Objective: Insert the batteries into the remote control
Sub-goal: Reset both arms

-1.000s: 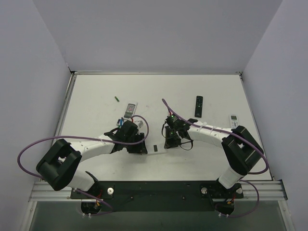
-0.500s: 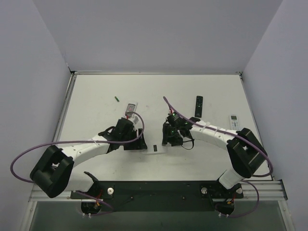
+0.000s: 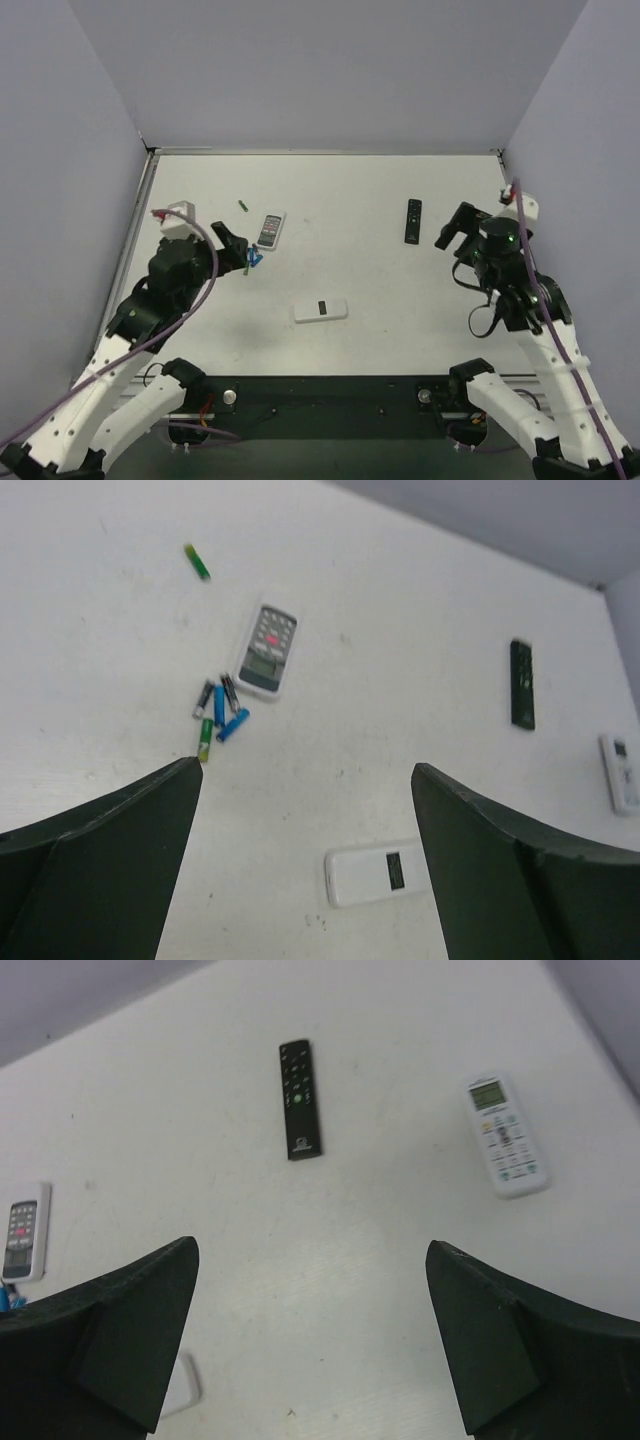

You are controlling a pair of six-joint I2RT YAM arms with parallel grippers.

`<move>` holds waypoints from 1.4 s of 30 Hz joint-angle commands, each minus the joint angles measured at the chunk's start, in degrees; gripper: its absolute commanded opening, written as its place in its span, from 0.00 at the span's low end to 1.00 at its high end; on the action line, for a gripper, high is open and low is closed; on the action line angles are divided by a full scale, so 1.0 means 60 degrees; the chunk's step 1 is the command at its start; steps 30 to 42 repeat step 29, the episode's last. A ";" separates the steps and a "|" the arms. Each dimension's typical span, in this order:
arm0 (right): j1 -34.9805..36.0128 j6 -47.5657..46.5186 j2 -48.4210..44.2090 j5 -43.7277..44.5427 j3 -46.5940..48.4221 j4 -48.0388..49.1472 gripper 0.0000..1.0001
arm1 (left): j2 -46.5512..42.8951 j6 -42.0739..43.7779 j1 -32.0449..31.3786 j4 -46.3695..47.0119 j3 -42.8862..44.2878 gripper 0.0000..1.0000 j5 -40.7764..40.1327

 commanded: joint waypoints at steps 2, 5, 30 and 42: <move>-0.0139 -0.1322 -0.1958 0.2650 0.0310 -0.1052 0.95 | -0.2537 0.1134 0.0052 -0.0307 0.0435 0.97 -0.2981; -0.0154 -0.1659 -0.2780 0.2944 0.0325 -0.0965 1.00 | -0.3579 0.1691 0.0052 0.0263 0.0391 0.97 -0.3494; -0.0139 -0.3301 -0.4290 0.3837 -0.0130 0.0398 1.00 | -0.3610 0.2952 0.0052 0.2375 0.0670 0.97 -0.4169; -0.0139 -0.3301 -0.4290 0.3837 -0.0130 0.0398 1.00 | -0.3610 0.2952 0.0052 0.2375 0.0670 0.97 -0.4169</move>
